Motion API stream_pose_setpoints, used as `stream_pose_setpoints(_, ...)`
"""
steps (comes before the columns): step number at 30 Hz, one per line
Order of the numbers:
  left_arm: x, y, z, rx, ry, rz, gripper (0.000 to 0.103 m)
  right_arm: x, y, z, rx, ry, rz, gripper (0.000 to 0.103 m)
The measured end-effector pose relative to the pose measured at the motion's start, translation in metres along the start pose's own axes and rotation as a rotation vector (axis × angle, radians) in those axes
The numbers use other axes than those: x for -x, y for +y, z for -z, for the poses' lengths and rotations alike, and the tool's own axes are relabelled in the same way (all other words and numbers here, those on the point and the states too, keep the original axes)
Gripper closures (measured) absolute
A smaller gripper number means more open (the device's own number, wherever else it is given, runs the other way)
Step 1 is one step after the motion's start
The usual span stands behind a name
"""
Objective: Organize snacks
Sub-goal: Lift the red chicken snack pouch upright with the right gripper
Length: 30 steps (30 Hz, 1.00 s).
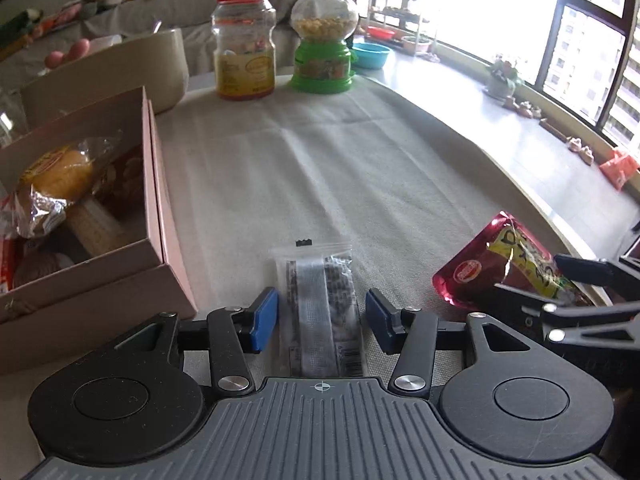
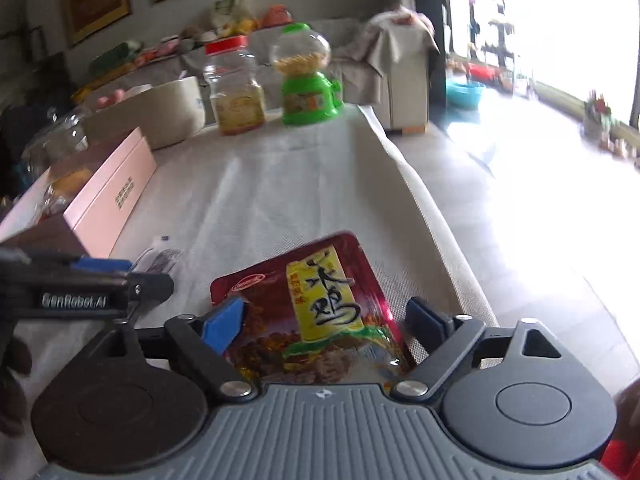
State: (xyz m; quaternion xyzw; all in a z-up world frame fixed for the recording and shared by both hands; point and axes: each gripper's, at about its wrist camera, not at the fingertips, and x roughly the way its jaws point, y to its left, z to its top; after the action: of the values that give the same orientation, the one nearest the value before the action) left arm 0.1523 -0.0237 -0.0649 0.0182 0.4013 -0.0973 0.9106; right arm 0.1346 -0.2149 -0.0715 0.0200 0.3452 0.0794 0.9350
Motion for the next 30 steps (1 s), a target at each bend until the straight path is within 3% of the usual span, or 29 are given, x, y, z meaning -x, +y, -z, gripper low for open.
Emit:
stream_pose_setpoints(7, 0.032, 0.017, 0.034, -0.02, -0.03, 0.056, 0.059, 0.004, -0.009, 0.002, -0.035, -0.017, -0.021, 0.012)
stream_pose_setpoints(14, 0.068, 0.023, 0.066, -0.035, 0.009, 0.066, 0.059, 0.001, -0.006, 0.001, -0.009, 0.008, -0.057, 0.0)
stream_pose_setpoints(19, 0.068, 0.018, 0.068, -0.044, 0.005, 0.048, 0.056, -0.002, -0.002, -0.001, 0.049, 0.044, -0.07, 0.0)
stream_pose_setpoints(28, 0.067, 0.028, 0.071, 0.011, -0.005, 0.092, 0.055, -0.003, 0.013, 0.003, 0.15, 0.059, -0.027, 0.0)
stream_pose_setpoints(30, 0.068, 0.03, 0.072, 0.016, -0.012, 0.103, 0.056, -0.003, 0.017, 0.003, 0.182, 0.062, -0.029, 0.009)
